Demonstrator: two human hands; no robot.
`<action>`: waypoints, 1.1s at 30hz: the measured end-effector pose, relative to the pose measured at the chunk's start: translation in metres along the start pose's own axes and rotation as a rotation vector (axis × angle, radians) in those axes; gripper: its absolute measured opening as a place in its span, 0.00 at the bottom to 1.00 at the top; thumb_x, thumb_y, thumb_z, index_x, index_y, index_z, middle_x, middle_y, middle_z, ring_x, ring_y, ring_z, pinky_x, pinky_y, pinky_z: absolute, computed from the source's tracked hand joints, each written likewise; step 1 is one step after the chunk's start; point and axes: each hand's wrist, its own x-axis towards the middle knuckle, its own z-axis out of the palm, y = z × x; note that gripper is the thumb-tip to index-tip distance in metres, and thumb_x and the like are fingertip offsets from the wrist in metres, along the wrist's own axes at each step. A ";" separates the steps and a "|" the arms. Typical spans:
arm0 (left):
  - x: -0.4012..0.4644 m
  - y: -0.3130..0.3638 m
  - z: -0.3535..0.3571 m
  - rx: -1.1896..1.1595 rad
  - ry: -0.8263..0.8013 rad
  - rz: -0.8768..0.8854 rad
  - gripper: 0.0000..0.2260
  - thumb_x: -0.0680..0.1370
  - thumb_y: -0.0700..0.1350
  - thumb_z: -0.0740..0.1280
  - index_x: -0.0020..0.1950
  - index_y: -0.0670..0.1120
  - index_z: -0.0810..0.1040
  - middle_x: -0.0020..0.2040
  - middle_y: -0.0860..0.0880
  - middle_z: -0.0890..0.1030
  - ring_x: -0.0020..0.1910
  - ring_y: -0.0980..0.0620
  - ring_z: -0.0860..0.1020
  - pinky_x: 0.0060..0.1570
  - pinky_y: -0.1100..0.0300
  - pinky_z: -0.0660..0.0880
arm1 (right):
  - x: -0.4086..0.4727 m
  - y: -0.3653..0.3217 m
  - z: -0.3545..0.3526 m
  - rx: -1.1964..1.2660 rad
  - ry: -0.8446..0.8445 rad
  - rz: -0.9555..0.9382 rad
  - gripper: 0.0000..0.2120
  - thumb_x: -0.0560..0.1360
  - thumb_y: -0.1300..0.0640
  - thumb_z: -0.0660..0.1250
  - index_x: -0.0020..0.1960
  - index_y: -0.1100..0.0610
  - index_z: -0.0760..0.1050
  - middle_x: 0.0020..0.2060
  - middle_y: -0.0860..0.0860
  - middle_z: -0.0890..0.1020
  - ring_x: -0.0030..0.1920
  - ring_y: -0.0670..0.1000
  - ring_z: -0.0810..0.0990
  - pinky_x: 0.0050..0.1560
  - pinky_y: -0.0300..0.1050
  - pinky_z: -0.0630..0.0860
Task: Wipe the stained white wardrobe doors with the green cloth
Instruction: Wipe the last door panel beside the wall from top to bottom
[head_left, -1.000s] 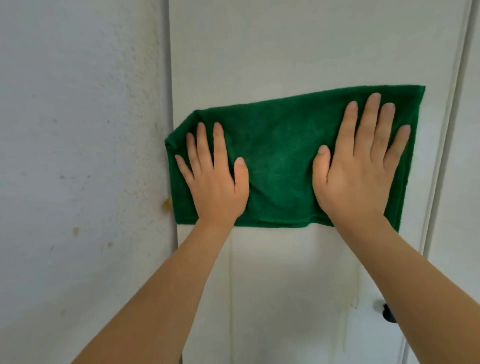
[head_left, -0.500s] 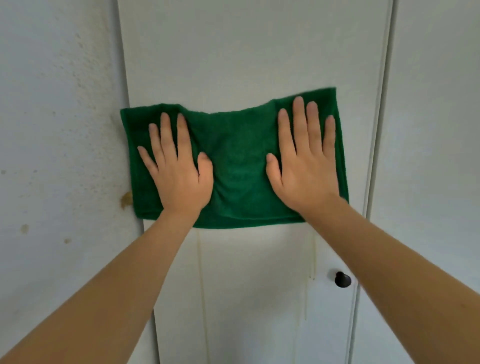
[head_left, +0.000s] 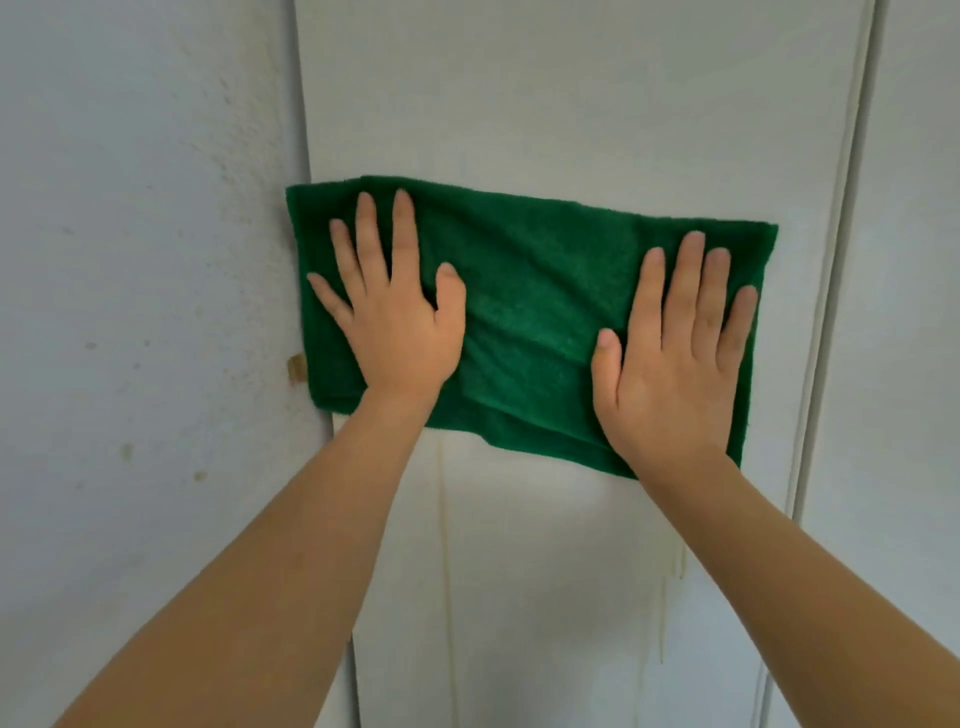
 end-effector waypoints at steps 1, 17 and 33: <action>-0.018 0.003 0.004 -0.018 0.003 -0.093 0.31 0.79 0.56 0.53 0.83 0.53 0.54 0.83 0.46 0.53 0.82 0.41 0.49 0.75 0.30 0.45 | 0.002 0.000 0.000 -0.005 0.001 -0.005 0.32 0.82 0.46 0.49 0.80 0.62 0.50 0.79 0.63 0.50 0.79 0.63 0.48 0.77 0.63 0.43; 0.047 0.078 -0.007 -0.116 0.034 -0.048 0.31 0.80 0.51 0.50 0.83 0.48 0.48 0.83 0.45 0.48 0.81 0.38 0.45 0.77 0.33 0.43 | 0.096 0.061 -0.023 -0.053 0.141 -0.140 0.30 0.83 0.44 0.47 0.80 0.59 0.54 0.79 0.59 0.56 0.79 0.59 0.53 0.77 0.62 0.48; -0.073 0.012 -0.015 0.232 -0.147 0.380 0.30 0.81 0.60 0.57 0.79 0.45 0.64 0.69 0.38 0.66 0.66 0.37 0.65 0.65 0.33 0.66 | 0.048 0.059 -0.020 -0.052 0.030 -0.106 0.33 0.81 0.46 0.49 0.80 0.64 0.50 0.79 0.63 0.52 0.79 0.63 0.49 0.77 0.63 0.45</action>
